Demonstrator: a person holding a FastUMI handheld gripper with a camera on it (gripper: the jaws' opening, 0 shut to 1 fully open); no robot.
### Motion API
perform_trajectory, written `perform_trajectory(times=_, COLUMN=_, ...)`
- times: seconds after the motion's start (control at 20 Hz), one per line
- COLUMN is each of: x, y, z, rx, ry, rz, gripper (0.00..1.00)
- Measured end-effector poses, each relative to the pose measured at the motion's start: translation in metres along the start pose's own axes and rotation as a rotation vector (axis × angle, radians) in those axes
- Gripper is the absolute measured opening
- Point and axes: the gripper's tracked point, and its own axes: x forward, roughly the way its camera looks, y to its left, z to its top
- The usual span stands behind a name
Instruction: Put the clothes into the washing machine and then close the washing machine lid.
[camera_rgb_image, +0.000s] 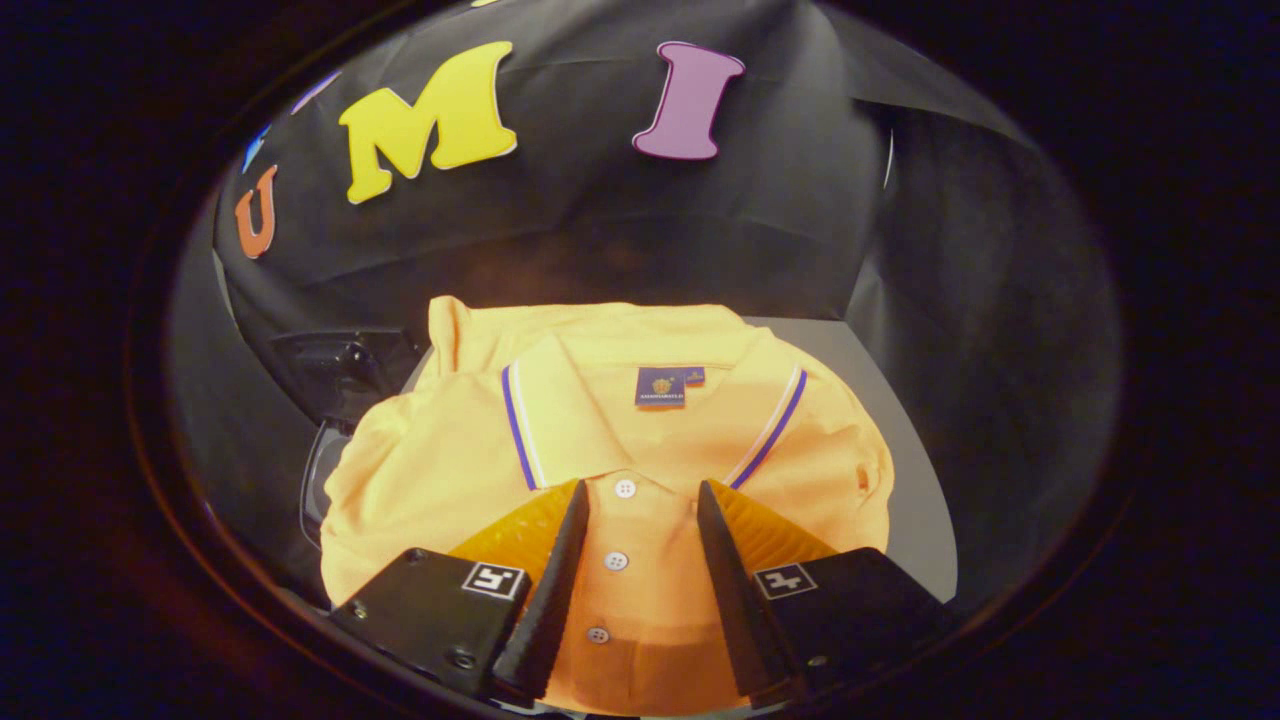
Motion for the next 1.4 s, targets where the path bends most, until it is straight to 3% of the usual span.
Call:
perform_trajectory(times=0.3, x=0.01, y=0.004, z=0.011, rx=0.01, ry=-0.082, rz=0.044, gripper=0.23)
perform_trajectory(times=0.35, x=0.009, y=0.006, z=0.012, rx=0.033, ry=-0.107, rz=0.054, gripper=0.21)
perform_trajectory(times=0.4, x=0.005, y=0.007, z=0.012, rx=0.026, ry=-0.125, rz=0.067, gripper=0.11)
perform_trajectory(times=0.7, x=-0.028, y=0.011, z=0.018, rx=0.09, ry=-0.194, rz=0.124, gripper=0.07)
perform_trajectory(times=1.4, x=-0.19, y=0.102, z=0.091, rx=0.121, ry=-0.462, rz=0.218, gripper=0.07)
